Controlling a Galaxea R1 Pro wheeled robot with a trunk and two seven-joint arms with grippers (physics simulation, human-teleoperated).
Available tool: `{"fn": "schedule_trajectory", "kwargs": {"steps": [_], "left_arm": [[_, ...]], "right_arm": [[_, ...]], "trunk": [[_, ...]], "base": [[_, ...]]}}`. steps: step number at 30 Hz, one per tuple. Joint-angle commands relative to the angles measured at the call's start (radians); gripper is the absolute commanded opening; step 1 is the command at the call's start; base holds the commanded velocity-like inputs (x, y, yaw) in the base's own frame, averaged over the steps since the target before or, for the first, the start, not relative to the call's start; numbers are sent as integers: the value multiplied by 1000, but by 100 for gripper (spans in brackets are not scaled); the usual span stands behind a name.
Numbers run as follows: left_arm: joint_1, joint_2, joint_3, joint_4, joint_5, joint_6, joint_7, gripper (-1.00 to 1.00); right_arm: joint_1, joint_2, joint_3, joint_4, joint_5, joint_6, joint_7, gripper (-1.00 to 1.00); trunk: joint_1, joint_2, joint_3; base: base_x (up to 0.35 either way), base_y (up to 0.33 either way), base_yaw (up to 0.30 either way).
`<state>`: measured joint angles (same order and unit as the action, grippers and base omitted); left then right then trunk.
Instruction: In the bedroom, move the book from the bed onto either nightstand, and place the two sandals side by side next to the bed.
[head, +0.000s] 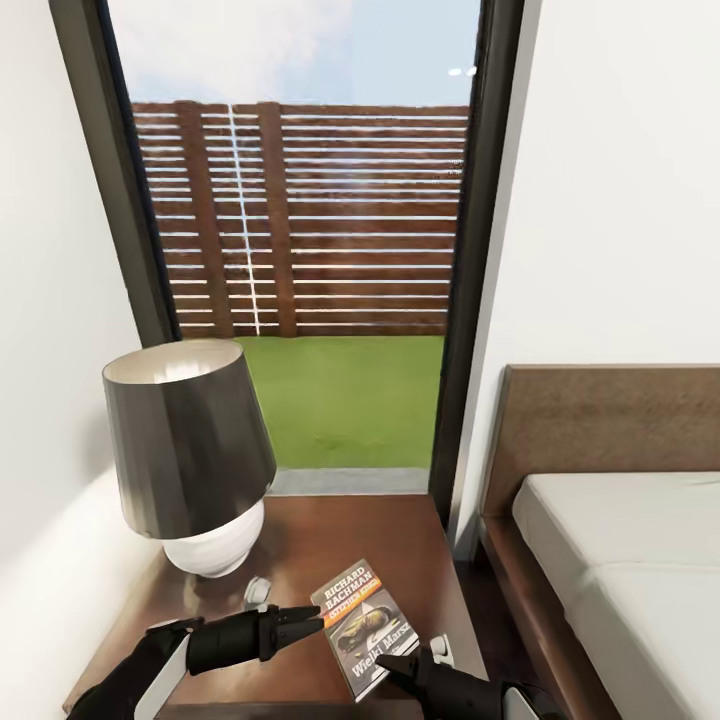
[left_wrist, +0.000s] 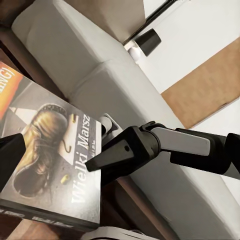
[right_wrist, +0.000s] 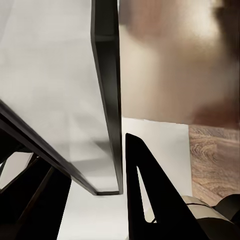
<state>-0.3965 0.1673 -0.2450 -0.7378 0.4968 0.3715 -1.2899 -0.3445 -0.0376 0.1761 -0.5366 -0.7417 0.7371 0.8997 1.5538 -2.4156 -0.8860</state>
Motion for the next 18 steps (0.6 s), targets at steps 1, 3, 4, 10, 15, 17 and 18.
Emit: {"fn": "schedule_trajectory", "kwargs": {"steps": [1, 3, 4, 10, 15, 17, 18], "left_arm": [[-1, 1, -5, 0, 9, 10, 0, 100], [-1, 1, -5, 0, 9, 10, 1, 100], [-1, 1, -5, 0, 9, 10, 1, 100], [-1, 1, -5, 0, 9, 9, 1, 100], [-1, 1, -5, 0, 9, 9, 1, 100], [-1, 1, -5, 0, 9, 9, 1, 100], [-1, 1, -5, 0, 9, 9, 1, 100]], "right_arm": [[-1, -1, 5, 0, -8, 5, -1, -100], [-1, -1, 5, 0, -8, 5, -1, -100], [-1, -1, 5, 0, -8, 5, -1, -100], [-1, -1, 5, 0, -8, 5, -1, -100], [-1, -1, 5, 0, -8, 5, -1, -100], [-1, -1, 5, 0, -8, 5, -1, -100], [-1, -1, 5, 0, -8, 5, -1, -100]], "trunk": [[0, 0, -1], [0, 0, -1], [0, 0, -1], [0, 0, -1], [0, 0, -1], [0, 0, -1], [0, 0, -1]], "base": [[268, 0, 0], [195, 0, 0], [80, 0, 0], [60, 0, 0], [238, 0, 0], [125, 0, 0], [71, 0, 0]]}}
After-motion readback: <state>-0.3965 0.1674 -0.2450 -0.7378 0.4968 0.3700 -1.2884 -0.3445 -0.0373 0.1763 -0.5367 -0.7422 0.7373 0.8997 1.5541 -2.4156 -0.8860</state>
